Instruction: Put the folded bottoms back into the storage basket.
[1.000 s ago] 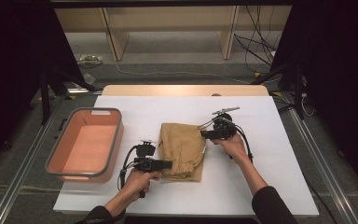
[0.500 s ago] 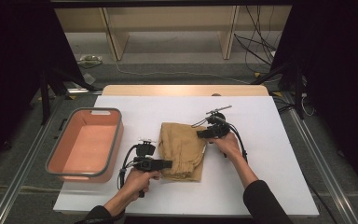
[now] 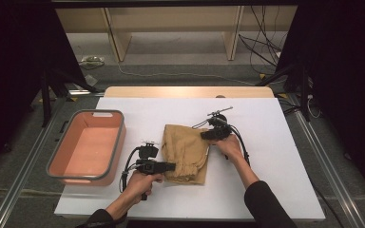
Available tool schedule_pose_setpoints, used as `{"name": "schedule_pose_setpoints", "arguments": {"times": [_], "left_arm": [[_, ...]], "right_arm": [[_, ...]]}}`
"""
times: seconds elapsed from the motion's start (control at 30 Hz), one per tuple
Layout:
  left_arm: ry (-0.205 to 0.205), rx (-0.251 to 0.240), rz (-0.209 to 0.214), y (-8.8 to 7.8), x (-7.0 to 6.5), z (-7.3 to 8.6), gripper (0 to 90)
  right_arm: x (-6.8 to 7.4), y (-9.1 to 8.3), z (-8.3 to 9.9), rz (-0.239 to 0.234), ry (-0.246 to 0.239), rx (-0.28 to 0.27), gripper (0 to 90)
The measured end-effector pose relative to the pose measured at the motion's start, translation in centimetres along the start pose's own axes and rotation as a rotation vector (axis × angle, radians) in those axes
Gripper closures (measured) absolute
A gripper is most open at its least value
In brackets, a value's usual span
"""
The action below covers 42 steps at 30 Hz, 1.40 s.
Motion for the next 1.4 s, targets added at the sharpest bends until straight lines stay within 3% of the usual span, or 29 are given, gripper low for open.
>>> {"name": "schedule_pose_setpoints", "arguments": {"times": [0.13, 0.27, 0.5, 0.63, 0.77, 1.23, 1.4], "left_arm": [[0.009, -0.003, -0.004, 0.0, 0.0, 0.0, 72.5], [0.009, -0.005, -0.003, 0.0, -0.1, -0.1, 72.6], [0.025, -0.035, 0.004, -0.9, -0.3, -0.6, 73.0], [0.025, -0.051, 0.027, -1.8, -0.9, -0.9, 73.2], [0.046, -0.069, 0.016, -2.5, -1.2, -1.2, 73.2], [0.055, -0.114, 0.046, -5.0, -1.5, -1.9, 73.2], [0.068, -0.139, 0.035, -5.9, -1.3, -2.3, 73.2]], "right_arm": [[0.1, 0.0, -0.1, -0.009, 0.003, -0.009, 80.1], [0.3, -0.1, -0.1, 0.001, -0.013, -0.017, 83.4], [0.5, -1.5, -0.6, -0.007, -0.025, -0.066, 84.1], [0.8, -3.0, -1.2, -0.025, -0.016, -0.124, 84.2], [1.1, -4.0, -1.6, -0.029, -0.014, -0.165, 84.2], [2.0, -7.0, -2.9, -0.021, -0.031, -0.23, 84.1], [2.5, -7.8, -3.7, -0.022, -0.034, -0.252, 84.1]]}}
Point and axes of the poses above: each handheld gripper's, and its own axes: y roughly forward along the jaws, z roughly out of its underside, x roughly to its left, the point moved 7 cm from there along y, roughly forward along the jaws, and after that the axes turned 12 degrees about x, right-handed, at the moved point
